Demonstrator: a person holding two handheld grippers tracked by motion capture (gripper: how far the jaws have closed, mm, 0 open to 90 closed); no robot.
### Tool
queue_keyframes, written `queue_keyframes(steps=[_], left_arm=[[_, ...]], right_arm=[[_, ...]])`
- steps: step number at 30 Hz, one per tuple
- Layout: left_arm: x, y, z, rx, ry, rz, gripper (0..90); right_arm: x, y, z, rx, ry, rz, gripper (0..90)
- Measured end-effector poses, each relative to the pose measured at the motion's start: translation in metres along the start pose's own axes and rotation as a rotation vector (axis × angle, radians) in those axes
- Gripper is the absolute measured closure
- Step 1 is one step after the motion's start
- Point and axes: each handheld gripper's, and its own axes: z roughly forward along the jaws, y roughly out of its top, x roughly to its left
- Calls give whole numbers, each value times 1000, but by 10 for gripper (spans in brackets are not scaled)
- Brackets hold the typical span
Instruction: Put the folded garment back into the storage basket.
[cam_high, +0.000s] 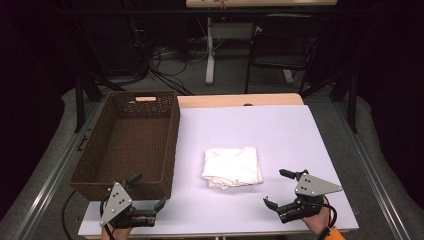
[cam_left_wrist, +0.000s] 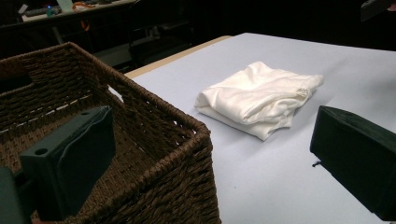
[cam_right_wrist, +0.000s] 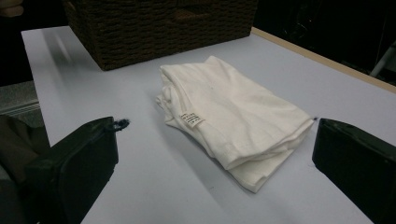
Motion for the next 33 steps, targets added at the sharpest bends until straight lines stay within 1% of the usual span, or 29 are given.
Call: queue_keyframes(steps=[5, 11, 14, 20, 29, 33], left_arm=[[0, 0, 0, -3, 1, 2, 0], [0, 0, 0, -5, 2, 2, 0], [0, 0, 0, -4, 2, 3, 0], [0, 0, 0, -2, 1, 5, 0], [-1, 0, 0, -3, 4, 6, 0], [0, 0, 0, -4, 3, 5, 0]], right_arm=[[0, 0, 1, 6, 0, -6, 0], [0, -1, 5, 29, 5, -10, 0], [0, -1, 7, 31, 5, -16, 0], [2, 1, 11, 43, 6, -29, 0], [-1, 6, 20, 54, 8, -44, 0], [-3, 9, 26, 62, 17, -45, 0]])
